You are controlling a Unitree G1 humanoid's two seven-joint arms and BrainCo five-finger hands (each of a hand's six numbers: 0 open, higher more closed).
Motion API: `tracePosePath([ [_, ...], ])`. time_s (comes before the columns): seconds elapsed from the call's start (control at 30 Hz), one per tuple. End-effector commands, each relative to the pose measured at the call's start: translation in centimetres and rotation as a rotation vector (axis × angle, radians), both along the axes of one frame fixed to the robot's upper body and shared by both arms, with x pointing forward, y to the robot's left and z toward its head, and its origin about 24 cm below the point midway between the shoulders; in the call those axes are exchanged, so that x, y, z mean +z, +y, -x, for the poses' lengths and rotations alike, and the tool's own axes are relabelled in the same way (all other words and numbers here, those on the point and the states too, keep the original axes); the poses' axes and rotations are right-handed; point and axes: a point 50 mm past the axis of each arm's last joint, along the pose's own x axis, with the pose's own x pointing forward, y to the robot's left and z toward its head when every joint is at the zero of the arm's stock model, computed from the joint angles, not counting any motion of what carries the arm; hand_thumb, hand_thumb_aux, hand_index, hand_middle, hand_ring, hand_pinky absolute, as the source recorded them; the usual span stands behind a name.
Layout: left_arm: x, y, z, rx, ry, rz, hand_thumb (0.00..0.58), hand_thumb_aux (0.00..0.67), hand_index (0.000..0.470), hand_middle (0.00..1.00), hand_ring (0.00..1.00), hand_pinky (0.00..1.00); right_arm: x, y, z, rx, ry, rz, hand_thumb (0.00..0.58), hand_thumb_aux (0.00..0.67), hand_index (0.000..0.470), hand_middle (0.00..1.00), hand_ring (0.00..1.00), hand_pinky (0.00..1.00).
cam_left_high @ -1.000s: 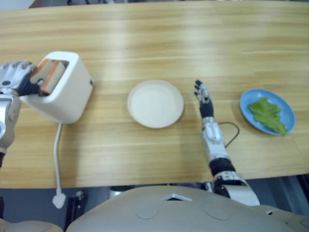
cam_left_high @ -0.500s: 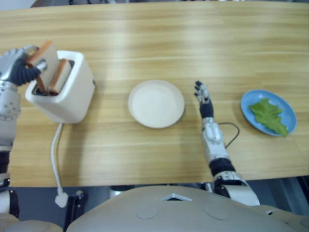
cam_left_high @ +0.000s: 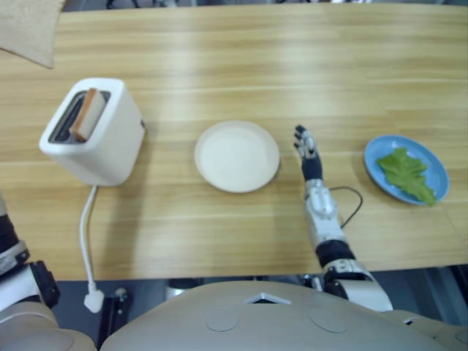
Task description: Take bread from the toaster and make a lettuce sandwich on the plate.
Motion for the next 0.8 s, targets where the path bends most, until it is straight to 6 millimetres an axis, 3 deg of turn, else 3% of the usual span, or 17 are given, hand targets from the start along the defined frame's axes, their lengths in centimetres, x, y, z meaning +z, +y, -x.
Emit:
tracePosePath([
  [0.03, -3.3, -5.8, -1.9, -0.277, 0.171, 0.062, 0.58, 0.67, 0.46, 1.0, 1.0, 1.0, -0.4, 0.0, -0.1, -0.02, 0.025, -0.024, 0.0, 0.0, 0.0, 0.0, 0.0, 0.0],
  [0.17, -8.3, -12.4, -3.1, -0.537, 0.381, -0.059, 0.58, 0.67, 0.46, 1.0, 1.0, 1.0, -0.4, 0.1, -0.2, -0.016, 0.027, -0.026, 0.0, 0.0, 0.0, 0.0, 0.0, 0.0],
  [0.27, -10.8, -14.8, -3.5, -0.651, 0.484, -0.227, 0.58, 0.67, 0.46, 1.0, 1.0, 1.0, -0.2, -0.2, -0.2, -0.017, 0.024, -0.021, 0.0, 0.0, 0.0, 0.0, 0.0, 0.0],
  [0.4, -12.8, -15.8, -5.3, -0.716, 0.589, -0.365, 0.58, 0.67, 0.46, 1.0, 1.0, 1.0, -0.3, -0.6, -0.2, -0.032, 0.026, -0.017, 0.0, 0.0, 0.0, 0.0, 0.0, 0.0],
  [0.63, -18.1, -16.6, -8.6, -0.732, 0.792, -0.477, 0.58, 0.67, 0.46, 1.0, 1.0, 1.0, -0.4, -0.5, -0.1, -0.033, 0.03, -0.024, 0.0, 0.0, 0.0, 0.0, 0.0, 0.0],
  [0.8, -19.6, -17.4, -10.0, -0.751, 0.837, -0.556, 0.58, 0.67, 0.46, 1.0, 1.0, 1.0, -0.3, -0.7, -0.1, -0.027, 0.033, -0.018, 0.0, 0.0, 0.0, 0.0, 0.0, 0.0],
])
